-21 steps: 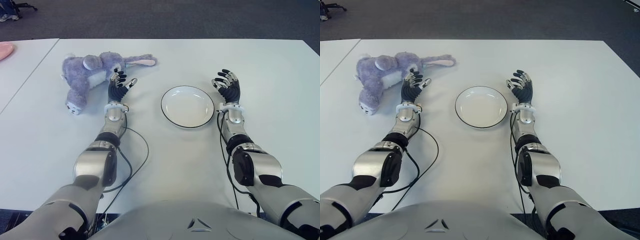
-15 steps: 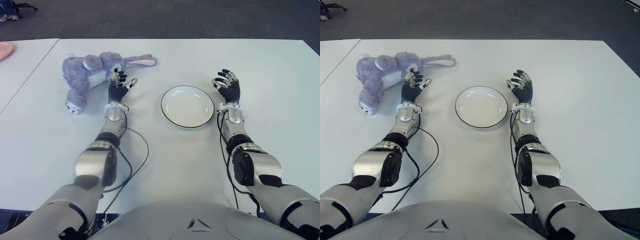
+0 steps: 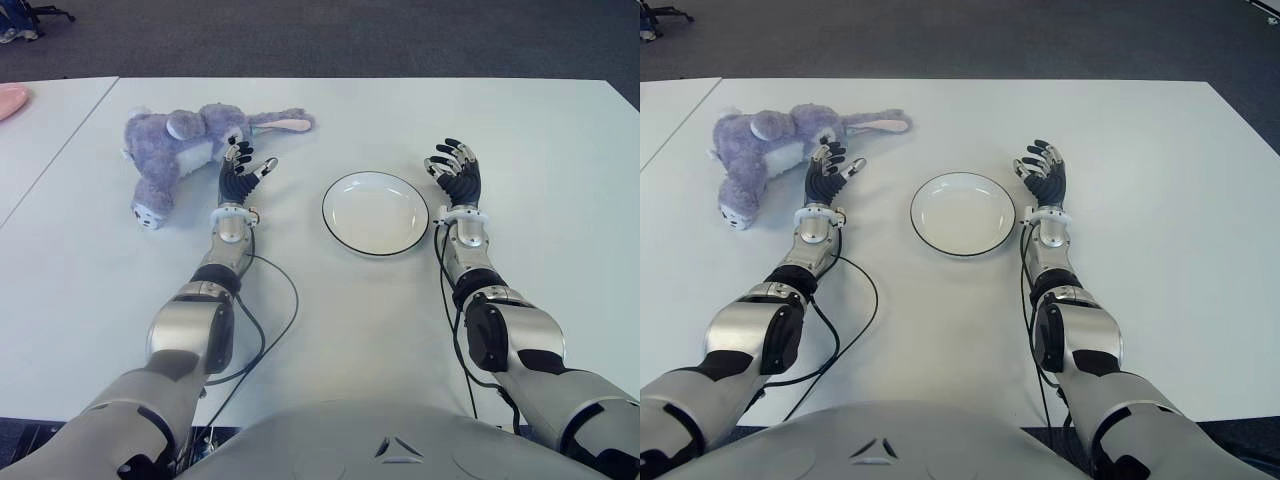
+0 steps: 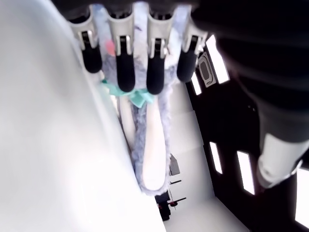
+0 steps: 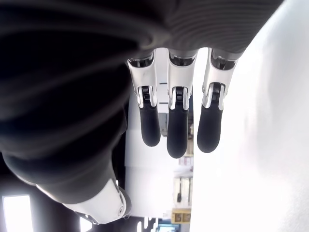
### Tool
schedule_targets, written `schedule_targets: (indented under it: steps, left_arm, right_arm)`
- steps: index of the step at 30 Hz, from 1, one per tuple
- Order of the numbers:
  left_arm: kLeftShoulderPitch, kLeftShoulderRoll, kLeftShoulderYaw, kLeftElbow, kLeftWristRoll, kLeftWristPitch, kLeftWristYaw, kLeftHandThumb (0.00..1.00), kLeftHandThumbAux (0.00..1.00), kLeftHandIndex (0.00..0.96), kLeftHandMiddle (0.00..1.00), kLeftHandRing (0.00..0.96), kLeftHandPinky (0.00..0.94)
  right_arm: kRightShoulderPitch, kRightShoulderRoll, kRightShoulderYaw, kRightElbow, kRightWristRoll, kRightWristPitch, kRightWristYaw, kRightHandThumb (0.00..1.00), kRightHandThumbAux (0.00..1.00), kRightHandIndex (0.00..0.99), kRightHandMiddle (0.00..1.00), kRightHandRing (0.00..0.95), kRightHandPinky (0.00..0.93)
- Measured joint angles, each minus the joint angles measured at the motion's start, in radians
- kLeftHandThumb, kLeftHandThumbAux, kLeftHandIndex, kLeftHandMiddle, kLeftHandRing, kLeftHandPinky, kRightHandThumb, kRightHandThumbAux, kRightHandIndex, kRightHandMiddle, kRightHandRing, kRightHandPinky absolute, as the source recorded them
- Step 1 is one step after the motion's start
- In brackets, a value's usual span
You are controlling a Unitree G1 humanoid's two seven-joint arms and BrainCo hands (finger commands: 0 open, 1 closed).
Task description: Put the doll into the plate.
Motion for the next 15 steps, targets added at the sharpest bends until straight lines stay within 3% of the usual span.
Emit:
schedule_targets:
  steps: [6, 10, 15]
  left_arm:
    - [0.007, 0.0, -0.016, -0.005, 0.011, -0.039, 0.038, 0.0, 0.611, 0.18, 0.218, 0.195, 0.152]
    - [0.024, 0.0, -0.04, -0.044, 0.025, -0.086, 0.092, 0.0, 0.752, 0.186, 0.258, 0.224, 0.138]
    - [0.07, 0.008, -0.084, -0.155, 0.103, -0.169, 0.247, 0.0, 0.808, 0.173, 0.28, 0.245, 0.112]
  right_arm:
    - [0.0, 0.0, 0.0, 0.0, -0.001, 0.0, 0.0, 0.368, 0.874, 0.198, 0.268, 0.309, 0.353]
    - [0.0, 0.0, 0.0, 0.0, -0.001, 0.0, 0.0, 0.367, 0.877, 0.198, 0.265, 0.304, 0.357]
    - [0.0, -0.001, 0.0, 0.0, -0.002, 0.0, -0.001, 0.373, 0.877, 0.199, 0.265, 0.307, 0.372]
